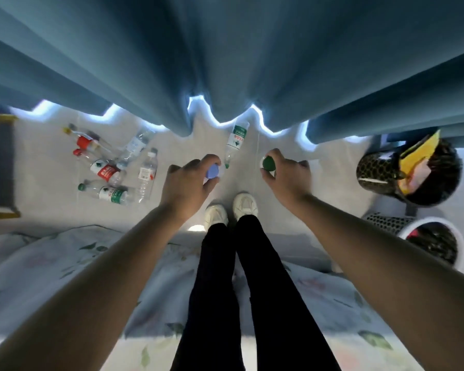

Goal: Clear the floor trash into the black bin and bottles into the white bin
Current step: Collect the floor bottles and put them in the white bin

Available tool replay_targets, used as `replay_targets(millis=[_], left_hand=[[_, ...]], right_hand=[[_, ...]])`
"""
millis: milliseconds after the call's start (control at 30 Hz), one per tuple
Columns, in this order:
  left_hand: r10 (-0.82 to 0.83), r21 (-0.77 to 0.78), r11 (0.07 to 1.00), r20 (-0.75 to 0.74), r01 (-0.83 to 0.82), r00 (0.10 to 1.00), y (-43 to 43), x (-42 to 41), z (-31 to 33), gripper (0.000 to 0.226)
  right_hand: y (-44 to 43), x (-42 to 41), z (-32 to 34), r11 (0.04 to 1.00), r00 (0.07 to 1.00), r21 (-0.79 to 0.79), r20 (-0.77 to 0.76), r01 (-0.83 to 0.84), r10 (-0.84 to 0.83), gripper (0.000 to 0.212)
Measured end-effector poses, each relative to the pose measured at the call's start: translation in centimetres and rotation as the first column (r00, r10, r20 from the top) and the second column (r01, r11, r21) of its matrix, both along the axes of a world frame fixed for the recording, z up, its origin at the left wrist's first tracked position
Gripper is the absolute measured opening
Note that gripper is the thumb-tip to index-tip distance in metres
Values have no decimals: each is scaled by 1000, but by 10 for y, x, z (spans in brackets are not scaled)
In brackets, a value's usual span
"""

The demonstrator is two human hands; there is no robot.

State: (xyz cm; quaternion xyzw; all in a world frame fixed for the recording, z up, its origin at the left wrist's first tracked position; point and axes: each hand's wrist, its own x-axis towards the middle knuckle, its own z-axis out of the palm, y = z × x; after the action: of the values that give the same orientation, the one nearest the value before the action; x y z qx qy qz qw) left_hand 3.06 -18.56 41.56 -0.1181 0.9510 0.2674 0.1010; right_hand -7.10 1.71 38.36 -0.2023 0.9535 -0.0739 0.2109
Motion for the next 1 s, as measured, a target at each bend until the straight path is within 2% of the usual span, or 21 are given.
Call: replay_targets(millis=[100,200,400,633,800,1000], left_hand=[[53,54,997,-36,-51,998,14,0,96,30],[96,116,990,-135,-81,986,28,8,168,30],[112,196,978,-209,-70,971,67,13,244,32],[0,280,958,-204,58,979,152,-11,268,26],[-93,327,934,-171,145,981,259,-36,269,27],[-249,337,887,-225,315,942,378,-52,274,27]], right_hand=[[13,10,98,991,991,-36,20,132,-131,32],[34,27,177,956,966,-138,11,258,-259,34],[90,61,270,820,865,-332,-22,467,-501,31],[185,62,300,633,716,-447,23,632,-698,29],[297,61,300,554,622,-460,-6,694,-783,31],[411,74,294,414,485,-453,49,790,-873,31]])
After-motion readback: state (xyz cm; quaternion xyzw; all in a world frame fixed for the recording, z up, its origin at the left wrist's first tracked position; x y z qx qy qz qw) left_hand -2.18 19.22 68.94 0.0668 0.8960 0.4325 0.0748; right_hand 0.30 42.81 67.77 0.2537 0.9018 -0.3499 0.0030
